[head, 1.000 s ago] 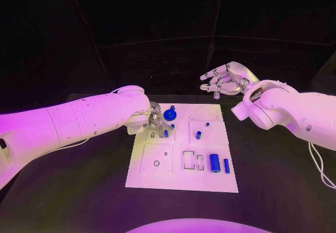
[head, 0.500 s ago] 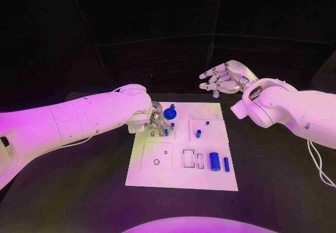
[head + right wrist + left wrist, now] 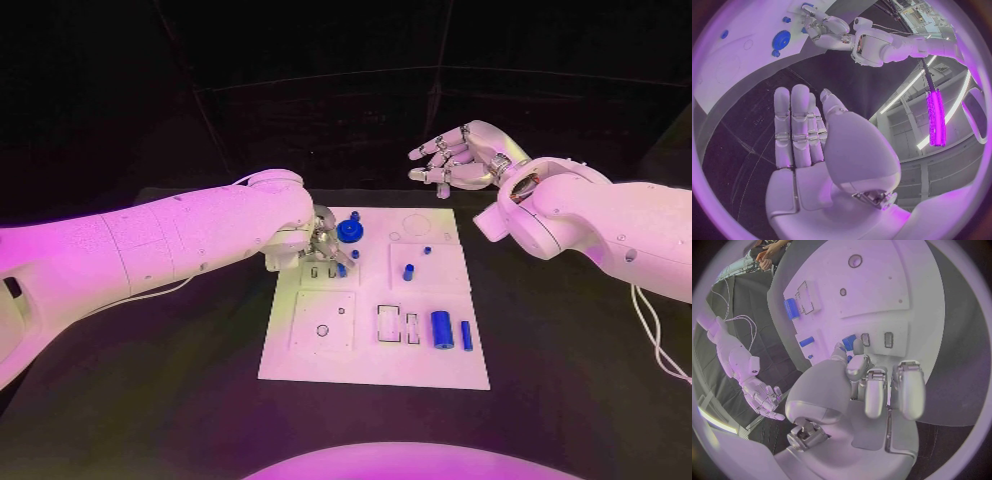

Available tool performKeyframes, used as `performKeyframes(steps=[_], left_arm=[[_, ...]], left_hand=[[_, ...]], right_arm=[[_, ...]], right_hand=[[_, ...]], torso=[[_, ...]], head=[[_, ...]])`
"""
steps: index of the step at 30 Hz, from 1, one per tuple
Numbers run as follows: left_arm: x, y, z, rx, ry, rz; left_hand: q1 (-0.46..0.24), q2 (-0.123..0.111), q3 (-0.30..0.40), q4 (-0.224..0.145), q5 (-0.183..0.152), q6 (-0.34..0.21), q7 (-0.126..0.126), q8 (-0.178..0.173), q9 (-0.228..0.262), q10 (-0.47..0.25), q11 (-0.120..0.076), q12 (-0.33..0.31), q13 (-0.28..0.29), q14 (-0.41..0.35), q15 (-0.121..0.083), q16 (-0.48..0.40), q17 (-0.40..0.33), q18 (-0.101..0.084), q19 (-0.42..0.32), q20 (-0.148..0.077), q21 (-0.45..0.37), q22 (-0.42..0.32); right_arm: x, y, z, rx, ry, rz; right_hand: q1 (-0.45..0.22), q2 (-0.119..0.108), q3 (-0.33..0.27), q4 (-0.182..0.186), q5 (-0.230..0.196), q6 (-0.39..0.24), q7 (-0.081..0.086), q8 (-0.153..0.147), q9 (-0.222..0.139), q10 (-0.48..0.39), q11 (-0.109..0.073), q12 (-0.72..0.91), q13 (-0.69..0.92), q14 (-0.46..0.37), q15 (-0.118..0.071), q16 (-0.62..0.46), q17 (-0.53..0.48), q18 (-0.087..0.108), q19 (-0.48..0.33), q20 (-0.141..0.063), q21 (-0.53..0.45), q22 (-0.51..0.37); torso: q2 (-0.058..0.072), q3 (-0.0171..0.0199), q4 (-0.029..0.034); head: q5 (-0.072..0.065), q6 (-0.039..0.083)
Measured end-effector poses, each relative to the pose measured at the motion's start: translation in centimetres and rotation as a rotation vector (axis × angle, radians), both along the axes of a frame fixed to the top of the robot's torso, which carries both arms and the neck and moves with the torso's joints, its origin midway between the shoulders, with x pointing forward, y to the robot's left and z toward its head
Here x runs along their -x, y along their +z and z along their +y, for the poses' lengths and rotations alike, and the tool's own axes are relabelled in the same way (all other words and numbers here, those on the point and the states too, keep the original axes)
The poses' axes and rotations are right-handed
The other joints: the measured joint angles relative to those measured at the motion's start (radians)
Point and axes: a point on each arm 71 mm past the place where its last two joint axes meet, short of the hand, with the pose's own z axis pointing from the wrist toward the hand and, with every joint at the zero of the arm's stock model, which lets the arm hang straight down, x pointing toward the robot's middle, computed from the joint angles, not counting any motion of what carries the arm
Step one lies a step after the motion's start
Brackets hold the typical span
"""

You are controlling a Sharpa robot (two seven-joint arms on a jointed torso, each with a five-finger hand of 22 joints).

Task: Assemble the parts on the task board

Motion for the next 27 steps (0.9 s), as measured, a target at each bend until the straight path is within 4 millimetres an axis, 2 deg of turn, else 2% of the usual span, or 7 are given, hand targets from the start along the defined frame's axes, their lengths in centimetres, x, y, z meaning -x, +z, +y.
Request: performKeyframes(steps=[12, 14, 15, 19, 23, 25, 27], left_arm=[[-0.11, -0.08, -0.22, -0.007, -0.007, 0.007], [-0.1, -0.09, -0.23, -0.008, -0.008, 0.009], [-0.1, -0.1, -0.23, -0.008, -0.008, 0.009], [-0.08, -0.12, -0.23, -0.009, -0.011, 0.012], [-0.03, -0.1, -0.21, -0.008, -0.013, 0.013], [0.0, -0.01, -0.26, -0.005, -0.016, 0.011], [0.01, 0.04, -0.24, -0.002, -0.017, 0.01]], left_hand=[[0.001, 0.001, 0.003, -0.003, 0.0, -0.003, -0.004, 0.0, 0.0, 0.0, 0.0, 0.0, 0.0, 0.0, 0.0, 0.0, 0.0, 0.0, 0.0, 0.0, 0.0, 0.0], [0.001, 0.001, 0.003, -0.003, 0.0, -0.003, -0.004, 0.0, 0.001, 0.0, 0.0, 0.0, 0.0, 0.0, 0.0, 0.0, 0.0, 0.0, 0.0, 0.0, 0.0, 0.0], [0.001, 0.001, 0.003, -0.003, 0.0, -0.003, -0.004, 0.0, 0.001, 0.0, 0.0, 0.0, 0.0, 0.0, 0.0, 0.0, 0.0, 0.0, 0.0, 0.0, 0.0, 0.0], [0.035, 0.005, 0.028, -0.028, 0.0, -0.011, -0.004, 0.0, 0.006, 0.0, 0.0, 0.0, 0.0, 0.0, 0.0, 0.0, 0.0, 0.0, 0.0, 0.0, 0.0, 0.0], [0.095, 0.025, 0.083, -0.08, 0.001, -0.023, -0.009, 0.0, 0.007, -0.006, -0.005, 0.0, -0.001, 0.0, -0.007, 0.0, 0.0, 0.0, -0.003, -0.002, 0.0, 0.0], [0.122, 0.028, 0.121, -0.103, 0.017, -0.029, -0.011, -0.008, 0.005, -0.015, -0.007, -0.006, -0.004, -0.002, -0.009, 0.0, 0.0, 0.0, -0.002, -0.006, 0.0, 0.0], [0.156, 0.031, 0.129, -0.098, 0.035, -0.039, -0.011, -0.013, 0.002, -0.018, -0.007, -0.014, -0.007, -0.004, -0.011, 0.0, 0.0, 0.0, 0.0, -0.008, 0.0, 0.0]], right_arm=[[-0.01, -0.04, 0.18, 0.001, 0.006, 0.004], [-0.01, -0.04, 0.19, 0.001, 0.007, 0.005], [-0.01, -0.04, 0.19, 0.001, 0.007, 0.005], [-0.01, -0.05, 0.21, 0.002, 0.008, 0.006], [-0.02, -0.06, 0.26, 0.002, 0.01, 0.007], [-0.03, -0.07, 0.27, 0.002, 0.01, 0.007], [-0.05, -0.08, 0.27, 0.003, 0.01, 0.008]], right_hand=[[0.0, 0.0, 0.003, 0.003, 0.004, 0.0, 0.0, 0.0, 0.0, 0.0, 0.0, -0.002, -0.001, 0.0, 0.0, -0.004, 0.0, 0.0, -0.006, -0.002, 0.0, -0.003], [0.0, 0.0, 0.003, 0.003, 0.004, 0.0, 0.0, 0.0, 0.0, 0.0, 0.0, -0.004, -0.001, 0.0, 0.0, -0.006, 0.0, 0.017, -0.008, 0.0, 0.0, -0.004], [0.0, 0.0, 0.003, 0.003, 0.004, 0.0, 0.0, 0.0, 0.0, 0.0, 0.0, -0.004, -0.001, 0.0, 0.0, -0.006, 0.0, 0.016, -0.008, 0.0, 0.0, -0.004], [0.0, 0.0, 0.003, 0.003, 0.004, 0.0, 0.0, 0.0, 0.0, 0.0, 0.0, -0.005, -0.001, 0.0, 0.0, -0.006, 0.0, 0.016, -0.008, 0.0, 0.0, -0.004], [0.0, 0.0, 0.003, 0.003, 0.004, 0.0, 0.0, 0.0, 0.0, 0.0, 0.0, -0.005, -0.001, 0.0, 0.0, -0.006, 0.0, 0.016, -0.008, 0.0, 0.0, -0.004], [0.0, 0.0, 0.003, 0.003, 0.004, 0.0, 0.0, 0.0, 0.0, 0.0, 0.0, -0.005, -0.001, 0.0, 0.0, -0.006, 0.0, 0.016, -0.008, 0.0, 0.0, -0.004], [0.0, 0.0, 0.003, 0.003, 0.004, 0.0, 0.0, 0.0, 0.0, 0.0, 0.0, -0.005, -0.002, 0.0, 0.0, -0.006, 0.0, 0.016, -0.008, 0.0, -0.004, -0.004]], torso=[[0.0, -0.0002, 0.0], [0.0, -0.0003, 0.0], [0.0, -0.0002, 0.0], [0.0, -0.0002, 0.0002], [0.0, -0.0001, 0.0008], [0.0, 0.0, 0.0008], [0.0, 0.0, 0.0011]], head=[[-0.001, -0.006], [-0.002, -0.007], [-0.002, -0.007], [-0.002, -0.008], [-0.002, -0.008], [-0.002, -0.01], [-0.002, -0.011]])
